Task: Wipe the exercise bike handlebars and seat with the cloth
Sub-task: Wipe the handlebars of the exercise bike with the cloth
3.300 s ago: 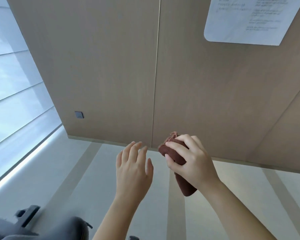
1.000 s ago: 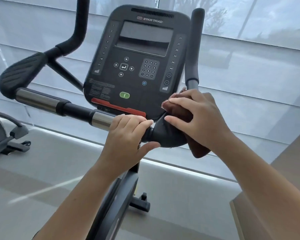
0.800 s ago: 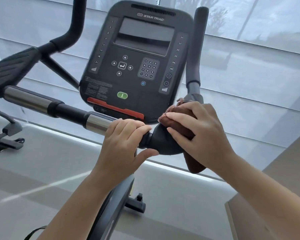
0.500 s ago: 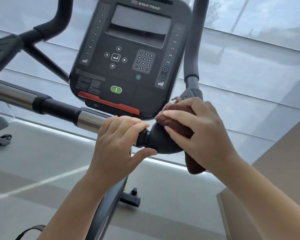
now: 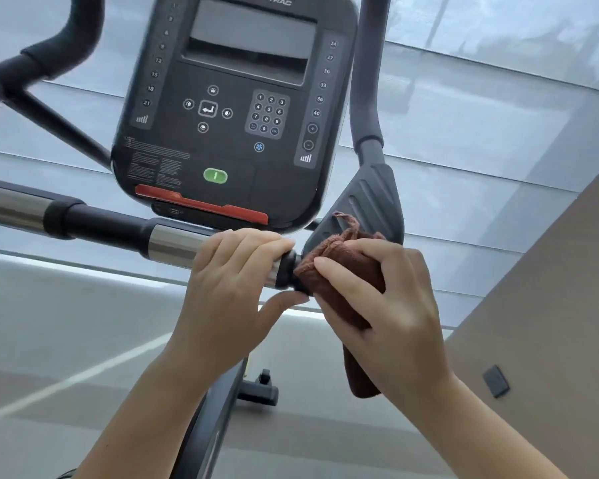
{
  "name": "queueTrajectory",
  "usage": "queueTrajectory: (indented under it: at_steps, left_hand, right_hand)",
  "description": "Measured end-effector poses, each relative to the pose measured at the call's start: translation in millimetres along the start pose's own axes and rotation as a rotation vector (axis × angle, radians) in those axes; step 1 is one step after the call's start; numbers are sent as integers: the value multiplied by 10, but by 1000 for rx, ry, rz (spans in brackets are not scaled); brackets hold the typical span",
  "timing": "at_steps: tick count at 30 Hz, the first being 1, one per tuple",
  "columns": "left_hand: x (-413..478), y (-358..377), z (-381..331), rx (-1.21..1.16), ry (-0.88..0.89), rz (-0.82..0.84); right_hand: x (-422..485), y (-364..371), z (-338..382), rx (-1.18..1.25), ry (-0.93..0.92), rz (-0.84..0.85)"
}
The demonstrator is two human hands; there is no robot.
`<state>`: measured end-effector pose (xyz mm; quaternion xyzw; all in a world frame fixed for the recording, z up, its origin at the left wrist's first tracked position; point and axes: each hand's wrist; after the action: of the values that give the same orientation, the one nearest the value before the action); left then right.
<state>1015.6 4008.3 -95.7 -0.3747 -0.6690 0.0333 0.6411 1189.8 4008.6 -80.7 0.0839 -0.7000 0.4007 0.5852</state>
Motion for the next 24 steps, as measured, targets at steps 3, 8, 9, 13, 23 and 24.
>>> queueTrajectory:
  at_steps: [3,8,9,13,23,24]
  left_hand:
    - [-2,-36,12,0,5,33]
    - [13,-79,-1,-25,-9,81]
    - [7,-90,-8,-29,-16,97]
    - [8,-119,-12,-40,-8,108]
    - [-24,-65,38,-37,42,38]
    - [-24,-53,46,-36,46,29]
  right_hand:
    - [141,78,-51,-32,3,-75]
    - [139,177,107,-92,143,-141]
    - [50,175,164,-92,134,-160]
    - [164,50,2,-19,65,-48]
    - [412,-21,-219,-29,171,94]
    - [309,-29,-162,-37,156,69]
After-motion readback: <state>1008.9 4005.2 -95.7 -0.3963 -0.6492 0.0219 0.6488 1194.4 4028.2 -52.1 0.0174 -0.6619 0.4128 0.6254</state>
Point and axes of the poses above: each hand's wrist, its own x-axis towards the middle knuckle, its own y-axis out of the palm, z = x × y, and after that the axes turned 7 degrees about -z, right-handed
